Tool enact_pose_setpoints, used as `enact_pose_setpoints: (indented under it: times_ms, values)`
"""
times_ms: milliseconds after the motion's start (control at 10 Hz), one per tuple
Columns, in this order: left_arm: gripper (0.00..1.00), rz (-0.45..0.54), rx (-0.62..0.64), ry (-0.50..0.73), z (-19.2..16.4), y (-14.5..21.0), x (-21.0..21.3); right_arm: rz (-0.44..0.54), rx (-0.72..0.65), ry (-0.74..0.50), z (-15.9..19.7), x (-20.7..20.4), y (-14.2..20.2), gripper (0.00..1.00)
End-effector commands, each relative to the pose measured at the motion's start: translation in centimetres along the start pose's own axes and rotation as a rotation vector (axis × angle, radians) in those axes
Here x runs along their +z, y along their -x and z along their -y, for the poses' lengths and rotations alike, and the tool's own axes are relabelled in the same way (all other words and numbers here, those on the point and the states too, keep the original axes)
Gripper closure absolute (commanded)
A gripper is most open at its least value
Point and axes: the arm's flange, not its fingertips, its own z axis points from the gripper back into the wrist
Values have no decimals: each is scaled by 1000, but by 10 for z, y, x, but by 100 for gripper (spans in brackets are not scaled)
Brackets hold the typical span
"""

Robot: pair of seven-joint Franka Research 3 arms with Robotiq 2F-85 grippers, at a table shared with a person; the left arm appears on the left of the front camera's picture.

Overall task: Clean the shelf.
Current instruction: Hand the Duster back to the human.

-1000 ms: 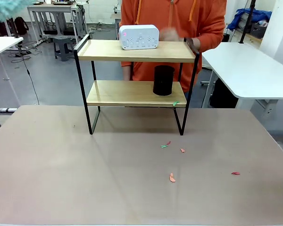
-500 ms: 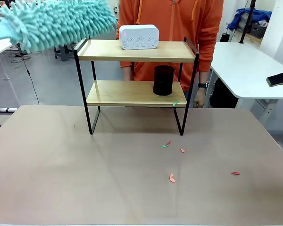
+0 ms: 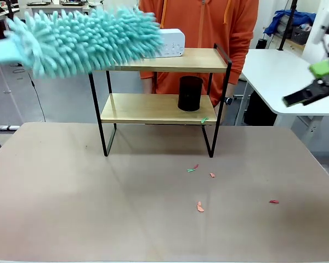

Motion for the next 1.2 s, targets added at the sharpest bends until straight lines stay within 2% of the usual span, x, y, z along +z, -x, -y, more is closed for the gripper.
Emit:
enact_pose_setpoints:
  times_ms: [0, 200, 500, 800, 1100]
  values:
    - [88, -199, -137, 33, 15, -6, -15, -85, 45, -30, 10, -22, -47, 0]
    - [88, -331, -249, 65, 33, -22, -42, -139, 41, -67, 23, -59, -71, 0]
    - [88, -456, -292, 84, 40, -49, -82, -145, 51, -151, 10, -91, -82, 0]
    - [88, -457, -303, 123, 42, -67, -102, -255, 58, -219, -3, -125, -69, 0]
    - [88, -410, -296, 166, 45, -79, -108, -352, 83, -190, -16, -147, -46, 0]
